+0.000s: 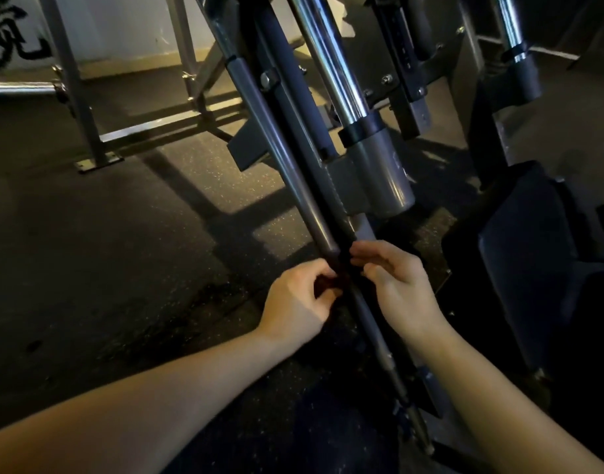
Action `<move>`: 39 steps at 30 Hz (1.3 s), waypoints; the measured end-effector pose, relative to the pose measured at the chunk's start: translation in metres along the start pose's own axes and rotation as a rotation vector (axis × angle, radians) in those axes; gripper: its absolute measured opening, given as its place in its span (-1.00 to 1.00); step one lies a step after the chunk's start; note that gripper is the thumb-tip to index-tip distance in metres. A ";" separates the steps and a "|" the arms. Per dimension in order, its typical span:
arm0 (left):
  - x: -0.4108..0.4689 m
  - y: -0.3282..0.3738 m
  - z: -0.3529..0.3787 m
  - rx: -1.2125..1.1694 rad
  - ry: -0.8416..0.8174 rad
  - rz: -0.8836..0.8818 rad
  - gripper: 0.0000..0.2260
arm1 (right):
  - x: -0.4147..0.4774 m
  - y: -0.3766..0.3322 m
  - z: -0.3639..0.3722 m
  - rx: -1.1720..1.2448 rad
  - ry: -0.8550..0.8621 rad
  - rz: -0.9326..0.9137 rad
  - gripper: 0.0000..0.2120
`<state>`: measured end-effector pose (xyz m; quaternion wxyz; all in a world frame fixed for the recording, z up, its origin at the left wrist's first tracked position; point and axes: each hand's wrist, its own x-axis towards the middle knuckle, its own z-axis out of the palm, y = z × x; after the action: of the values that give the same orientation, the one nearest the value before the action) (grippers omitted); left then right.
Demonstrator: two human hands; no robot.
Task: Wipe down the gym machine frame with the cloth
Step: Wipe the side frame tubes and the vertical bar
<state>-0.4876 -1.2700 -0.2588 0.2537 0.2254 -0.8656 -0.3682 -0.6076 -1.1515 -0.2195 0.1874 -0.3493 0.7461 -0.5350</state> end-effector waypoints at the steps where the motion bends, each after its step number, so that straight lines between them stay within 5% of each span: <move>1: 0.000 0.000 0.000 0.007 -0.024 -0.045 -0.89 | -0.004 0.002 0.000 0.004 0.045 0.022 -0.66; 4: 0.012 0.001 -0.013 -0.043 0.047 -0.246 -0.89 | -0.017 0.007 0.005 0.040 0.130 0.102 -0.77; 8: 0.017 0.023 -0.031 -0.265 0.093 -0.467 -0.88 | -0.037 0.008 0.026 0.012 0.025 0.080 -0.81; 16: 0.014 0.035 -0.039 -0.615 -0.100 -0.565 -0.82 | -0.033 -0.004 0.040 0.095 0.142 0.086 -0.83; 20: 0.025 0.029 -0.048 -0.535 -0.178 -0.491 -0.73 | -0.020 -0.004 0.044 0.098 0.317 0.216 -0.95; 24: 0.043 0.005 -0.055 -0.254 0.081 -0.339 -0.88 | -0.017 0.004 0.039 0.097 0.511 0.410 -0.87; 27: 0.049 -0.004 -0.049 -0.233 0.107 -0.352 -0.80 | -0.015 -0.001 0.060 0.078 0.633 0.424 -0.87; 32: 0.050 -0.009 -0.035 -0.191 0.122 -0.283 -0.71 | -0.007 -0.002 0.090 -0.057 0.666 0.318 -0.93; 39: 0.050 -0.016 -0.036 -0.188 0.083 -0.204 -0.76 | -0.068 0.045 0.084 -0.010 0.799 0.540 -0.86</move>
<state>-0.5013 -1.3276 -0.2359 0.2704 0.3026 -0.7886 -0.4620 -0.5201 -1.1503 -0.2974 0.0168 0.0891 0.8262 -0.5560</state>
